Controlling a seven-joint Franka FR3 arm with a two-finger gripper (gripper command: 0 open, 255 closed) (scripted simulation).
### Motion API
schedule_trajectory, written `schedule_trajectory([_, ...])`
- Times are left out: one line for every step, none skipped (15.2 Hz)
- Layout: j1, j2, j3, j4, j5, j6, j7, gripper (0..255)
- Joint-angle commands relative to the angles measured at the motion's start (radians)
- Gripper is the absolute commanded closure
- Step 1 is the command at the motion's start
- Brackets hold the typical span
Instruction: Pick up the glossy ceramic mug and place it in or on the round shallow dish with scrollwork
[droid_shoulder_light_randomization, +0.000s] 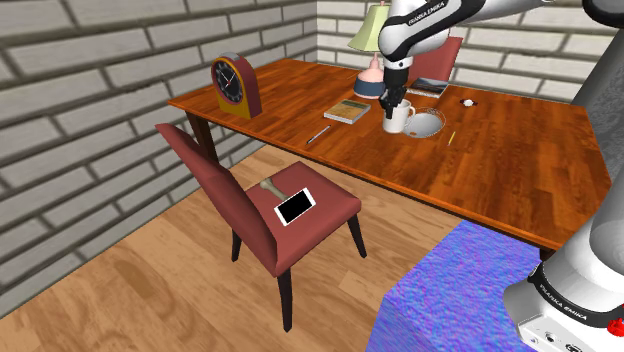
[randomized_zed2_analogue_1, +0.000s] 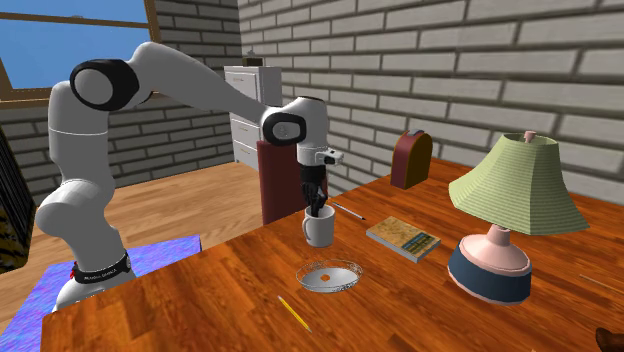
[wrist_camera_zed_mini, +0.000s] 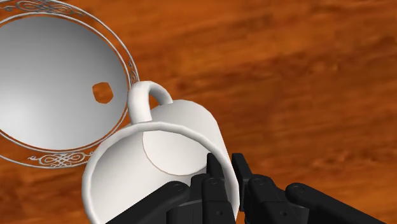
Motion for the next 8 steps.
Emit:
schedule_trajectory([0.0,-0.01,0.0,0.016,-0.001,-0.027,-0.001,255])
schedule_trajectory([0.0,-0.015,-0.001,0.024,-0.002,-0.039,-0.001,255])
schedule_trajectory([0.001,-0.019,-0.001,0.032,-0.002,-0.051,-0.002,255])
schedule_trajectory([0.001,-0.023,-0.001,0.041,-0.002,-0.063,-0.002,255])
schedule_trajectory([0.001,-0.027,-0.001,0.049,-0.003,-0.076,-0.002,255])
schedule_trajectory([0.001,-0.03,-0.001,0.058,-0.003,-0.088,-0.003,255])
schedule_trajectory([0.001,-0.034,-0.001,0.067,-0.003,-0.101,-0.003,255])
schedule_trajectory([0.001,-0.037,-0.001,0.077,-0.004,-0.113,-0.004,255])
